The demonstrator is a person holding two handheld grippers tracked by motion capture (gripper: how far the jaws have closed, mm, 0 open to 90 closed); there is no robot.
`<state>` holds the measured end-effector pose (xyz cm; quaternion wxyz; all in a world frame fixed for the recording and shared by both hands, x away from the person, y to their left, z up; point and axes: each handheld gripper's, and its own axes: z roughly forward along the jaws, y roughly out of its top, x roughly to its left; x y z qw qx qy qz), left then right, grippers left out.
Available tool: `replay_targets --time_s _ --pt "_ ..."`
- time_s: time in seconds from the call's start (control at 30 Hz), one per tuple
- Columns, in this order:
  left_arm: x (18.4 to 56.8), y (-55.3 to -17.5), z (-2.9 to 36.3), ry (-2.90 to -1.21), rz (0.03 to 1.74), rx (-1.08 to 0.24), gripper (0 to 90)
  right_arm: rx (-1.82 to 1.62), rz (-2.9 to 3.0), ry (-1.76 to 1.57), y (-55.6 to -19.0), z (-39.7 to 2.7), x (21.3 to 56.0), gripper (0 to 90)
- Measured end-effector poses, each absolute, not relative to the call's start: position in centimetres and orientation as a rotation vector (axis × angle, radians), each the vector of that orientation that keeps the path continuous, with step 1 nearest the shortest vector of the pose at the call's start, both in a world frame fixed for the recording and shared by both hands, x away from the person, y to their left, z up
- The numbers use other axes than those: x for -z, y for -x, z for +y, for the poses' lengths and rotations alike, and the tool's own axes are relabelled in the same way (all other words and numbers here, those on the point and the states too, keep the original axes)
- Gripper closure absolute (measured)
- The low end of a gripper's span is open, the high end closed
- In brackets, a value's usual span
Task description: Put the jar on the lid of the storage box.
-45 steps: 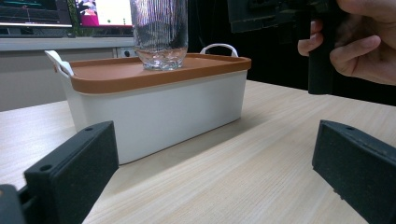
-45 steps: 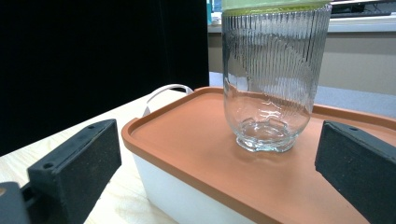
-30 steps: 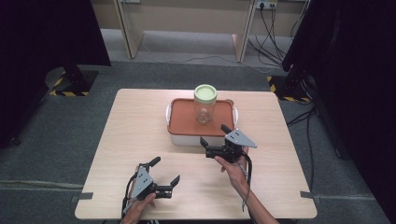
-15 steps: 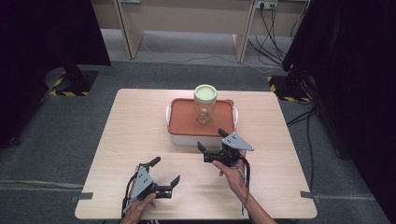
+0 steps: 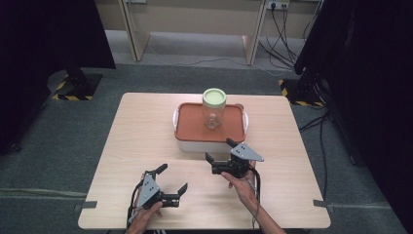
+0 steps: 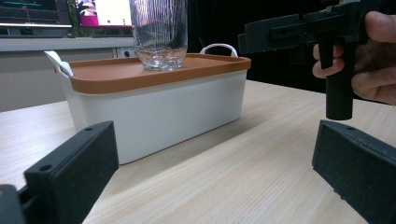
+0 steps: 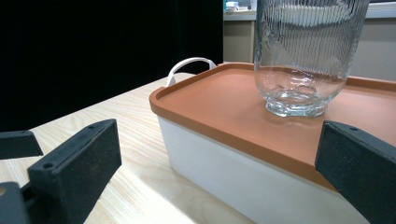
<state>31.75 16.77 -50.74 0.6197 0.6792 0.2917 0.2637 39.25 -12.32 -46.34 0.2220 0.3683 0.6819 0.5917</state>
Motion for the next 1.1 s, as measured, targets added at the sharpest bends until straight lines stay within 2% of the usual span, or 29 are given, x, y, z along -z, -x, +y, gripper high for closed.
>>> replay_targets --time_s 1.1 --pt "50.7 -31.7 16.7 -1.563 0.667 -0.61 0.0 -1.644 1.904 -1.012 -37.4 -12.8 47.4 0.7"
